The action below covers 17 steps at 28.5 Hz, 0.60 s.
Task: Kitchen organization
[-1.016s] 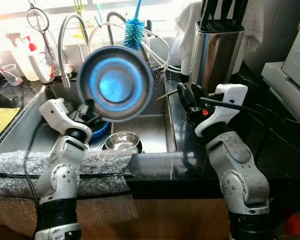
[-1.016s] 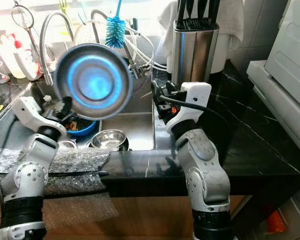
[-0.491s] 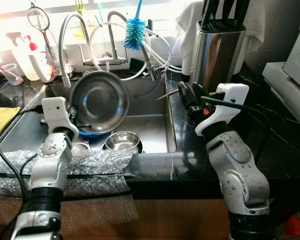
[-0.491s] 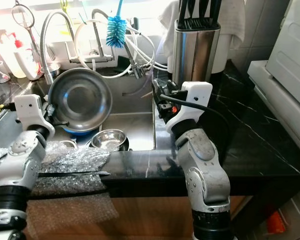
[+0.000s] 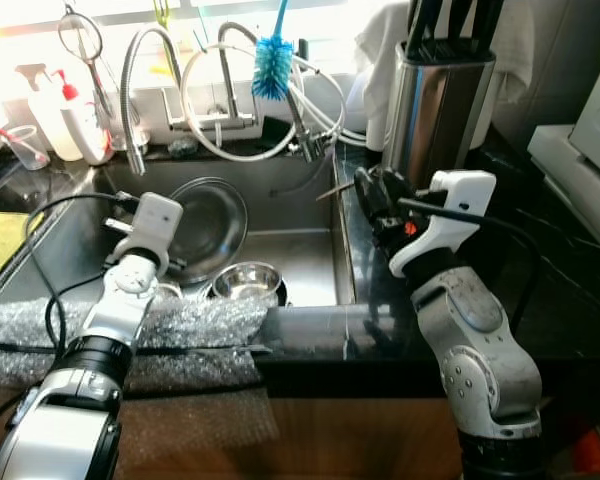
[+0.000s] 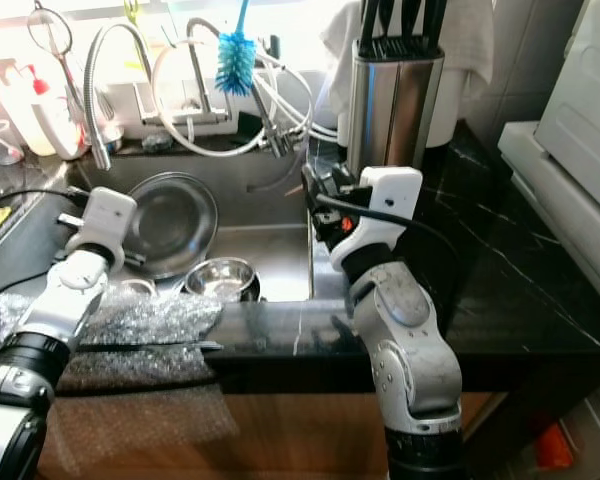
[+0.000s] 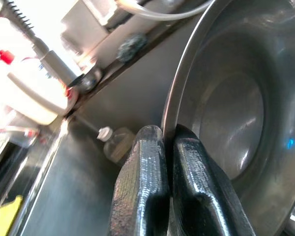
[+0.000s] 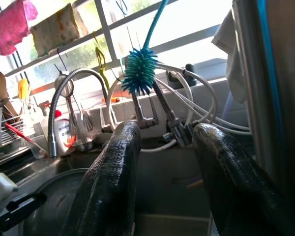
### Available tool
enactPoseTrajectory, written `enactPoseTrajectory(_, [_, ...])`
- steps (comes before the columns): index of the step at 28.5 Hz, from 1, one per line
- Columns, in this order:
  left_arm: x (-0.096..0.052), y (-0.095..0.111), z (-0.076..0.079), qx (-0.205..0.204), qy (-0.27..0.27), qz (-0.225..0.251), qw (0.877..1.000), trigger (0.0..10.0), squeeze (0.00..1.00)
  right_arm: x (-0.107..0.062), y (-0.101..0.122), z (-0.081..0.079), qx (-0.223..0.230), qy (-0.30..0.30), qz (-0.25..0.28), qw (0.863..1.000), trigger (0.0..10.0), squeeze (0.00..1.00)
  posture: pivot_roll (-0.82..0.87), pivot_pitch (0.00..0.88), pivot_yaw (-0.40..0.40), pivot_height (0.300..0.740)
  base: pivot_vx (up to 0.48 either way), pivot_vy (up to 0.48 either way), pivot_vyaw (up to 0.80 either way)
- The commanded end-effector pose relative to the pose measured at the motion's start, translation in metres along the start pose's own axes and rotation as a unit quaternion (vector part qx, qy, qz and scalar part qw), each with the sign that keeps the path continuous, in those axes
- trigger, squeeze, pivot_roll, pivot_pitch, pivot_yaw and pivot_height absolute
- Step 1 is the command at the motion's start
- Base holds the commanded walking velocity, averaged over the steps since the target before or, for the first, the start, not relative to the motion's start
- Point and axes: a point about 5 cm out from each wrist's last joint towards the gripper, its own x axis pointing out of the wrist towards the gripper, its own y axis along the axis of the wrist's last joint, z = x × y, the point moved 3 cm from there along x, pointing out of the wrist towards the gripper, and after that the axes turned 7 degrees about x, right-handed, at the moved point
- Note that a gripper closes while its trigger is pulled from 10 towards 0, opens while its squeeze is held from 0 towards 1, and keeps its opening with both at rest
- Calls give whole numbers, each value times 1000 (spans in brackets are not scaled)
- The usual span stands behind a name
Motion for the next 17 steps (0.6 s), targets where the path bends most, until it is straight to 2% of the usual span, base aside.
enactPoseTrajectory(1, [4, 7, -3, 19, -6, 10, 1000, 10000, 0, -1, 4, -5, -4, 6, 4, 1000, 10000, 0, -145, 0, 99, 740, 0, 0, 0])
enactPoseTrajectory(4, [6, 5, 2, 41, -23, 0, 999, 10000, 0, -2, 4, -6, -4, 5, 4, 1000, 10000, 0, -143, 0, 99, 740, 0, 0, 0])
enactPoseTrajectory(5, [6, 4, 7, 65, -33, -2, 997, 10000, 0, -2, 3, -6, -3, 4, 4, 1000, 10000, 0, -144, 0, 100, 740, 0, 0, 0])
enactPoseTrajectory(7, [6, 3, 11, 87, -46, -3, 995, 10000, 0, -3, 3, -6, -2, 3, 4, 1000, 10000, 0, -144, 0, 100, 740, 0, 0, 0])
enactPoseTrajectory(12, [6, 2, 23, 108, -69, -4, 992, 10000, 0, -3, 3, -7, 0, 3, 4, 1000, 10000, 0, -153, 0, 104, 740, 0, 0, 0])
enactPoseTrajectory(17, [5, 1, 35, 104, -89, -5, 991, 10000, 0, -3, 3, -7, -1, -1, 5, 1000, 10000, 0, -156, 0, 105, 740, 0, 0, 0])
